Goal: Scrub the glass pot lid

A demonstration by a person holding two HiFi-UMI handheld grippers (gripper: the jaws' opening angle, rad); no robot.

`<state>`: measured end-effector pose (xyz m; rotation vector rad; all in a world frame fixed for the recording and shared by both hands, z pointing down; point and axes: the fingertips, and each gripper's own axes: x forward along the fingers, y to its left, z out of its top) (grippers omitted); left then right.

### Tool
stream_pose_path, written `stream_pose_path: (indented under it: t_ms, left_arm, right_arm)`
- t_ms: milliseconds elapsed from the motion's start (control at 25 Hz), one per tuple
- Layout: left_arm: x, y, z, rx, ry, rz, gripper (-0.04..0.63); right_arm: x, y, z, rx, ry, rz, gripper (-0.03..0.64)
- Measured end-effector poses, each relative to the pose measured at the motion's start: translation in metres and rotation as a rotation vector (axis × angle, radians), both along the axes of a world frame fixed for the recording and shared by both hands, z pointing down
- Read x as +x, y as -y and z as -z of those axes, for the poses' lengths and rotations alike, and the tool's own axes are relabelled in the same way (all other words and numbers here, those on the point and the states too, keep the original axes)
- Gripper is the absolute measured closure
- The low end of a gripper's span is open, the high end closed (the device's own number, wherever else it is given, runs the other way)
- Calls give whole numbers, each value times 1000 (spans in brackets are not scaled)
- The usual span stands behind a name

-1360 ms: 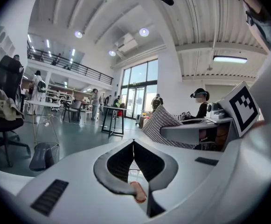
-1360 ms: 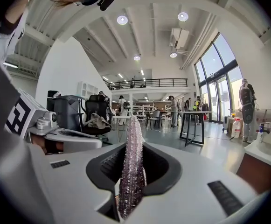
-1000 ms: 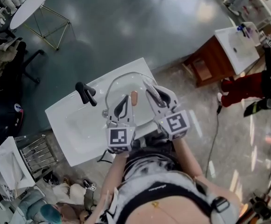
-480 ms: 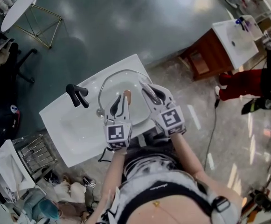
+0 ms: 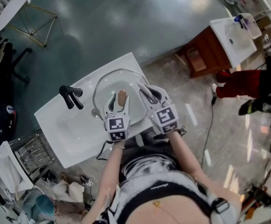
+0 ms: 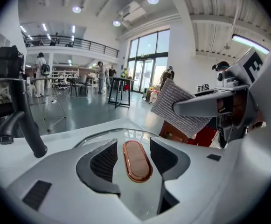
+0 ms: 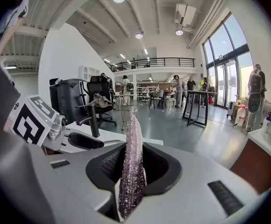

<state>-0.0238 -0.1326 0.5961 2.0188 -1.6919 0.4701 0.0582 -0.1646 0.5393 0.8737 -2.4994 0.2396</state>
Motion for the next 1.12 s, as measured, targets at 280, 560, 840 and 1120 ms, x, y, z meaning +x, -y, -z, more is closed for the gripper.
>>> stream_pose_path:
  t_ms: [280,560,840,1120]
  left_arm:
    - [8,6,-22,-54,32,-19,365]
    - [13,7,-35,-95,46,-40,394]
    - [15,8,-40,-108,60,-51,394]
    - [19,6,-47,-134,45,-56,396]
  right_arm:
    - [9,6,-15,-28,-22,-28,531]
    - [12,8,-34,-32,-89,-9,530]
    - [13,5,-68,-81,-203,29,531]
    - [5,7,-87,-85,-264,53,528]
